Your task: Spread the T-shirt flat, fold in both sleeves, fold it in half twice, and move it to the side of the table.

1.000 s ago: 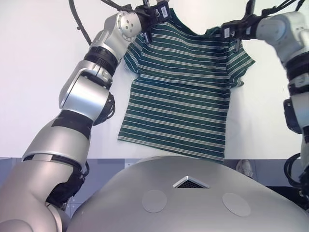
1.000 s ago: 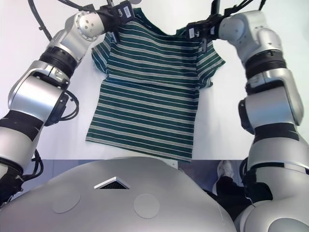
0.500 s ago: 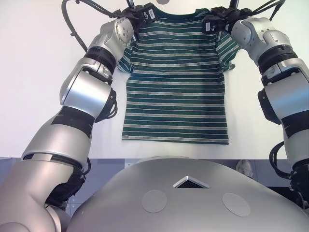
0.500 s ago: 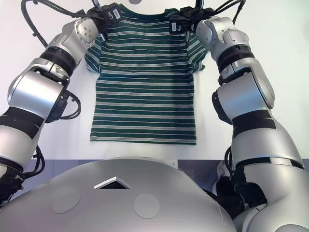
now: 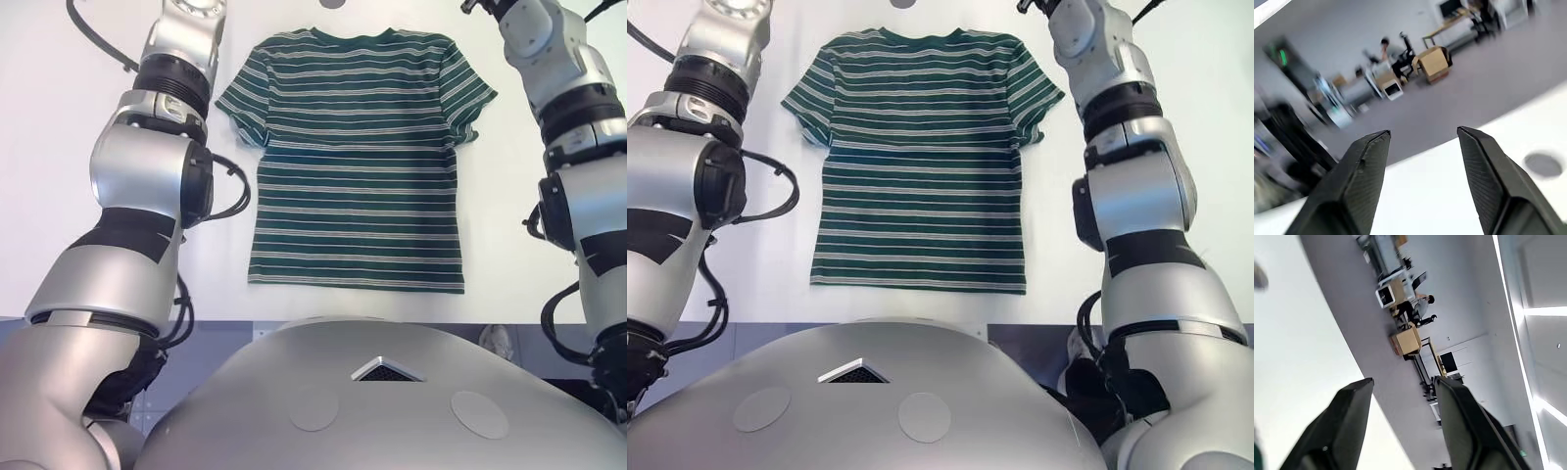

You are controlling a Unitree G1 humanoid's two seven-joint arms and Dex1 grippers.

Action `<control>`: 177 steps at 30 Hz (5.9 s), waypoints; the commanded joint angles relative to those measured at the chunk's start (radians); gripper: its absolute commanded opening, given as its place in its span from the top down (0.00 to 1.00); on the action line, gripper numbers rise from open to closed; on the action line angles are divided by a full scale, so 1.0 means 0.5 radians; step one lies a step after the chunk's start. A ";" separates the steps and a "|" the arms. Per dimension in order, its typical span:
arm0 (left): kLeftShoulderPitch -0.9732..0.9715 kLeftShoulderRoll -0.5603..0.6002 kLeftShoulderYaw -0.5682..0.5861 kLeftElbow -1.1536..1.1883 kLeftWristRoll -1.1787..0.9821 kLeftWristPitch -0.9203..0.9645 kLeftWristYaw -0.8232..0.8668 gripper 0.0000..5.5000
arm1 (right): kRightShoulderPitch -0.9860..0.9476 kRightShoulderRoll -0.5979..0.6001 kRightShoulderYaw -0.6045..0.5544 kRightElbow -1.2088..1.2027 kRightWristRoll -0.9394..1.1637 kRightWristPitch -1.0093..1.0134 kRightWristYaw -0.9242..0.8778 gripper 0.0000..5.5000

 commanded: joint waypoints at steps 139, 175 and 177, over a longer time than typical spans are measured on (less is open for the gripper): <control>1.643 0.305 -0.644 -2.680 -0.072 1.318 -0.887 0.02 | 1.548 0.285 -0.438 -2.051 0.296 0.701 -0.003 0.42; 1.369 -0.437 0.009 -2.751 -0.724 1.090 -0.219 0.02 | 0.970 0.661 -1.186 -1.002 1.397 1.331 -0.135 1.00; 1.369 -0.437 0.010 -2.748 -0.731 1.094 -0.213 0.02 | 0.981 0.682 -1.132 -1.099 1.376 1.313 -0.138 1.00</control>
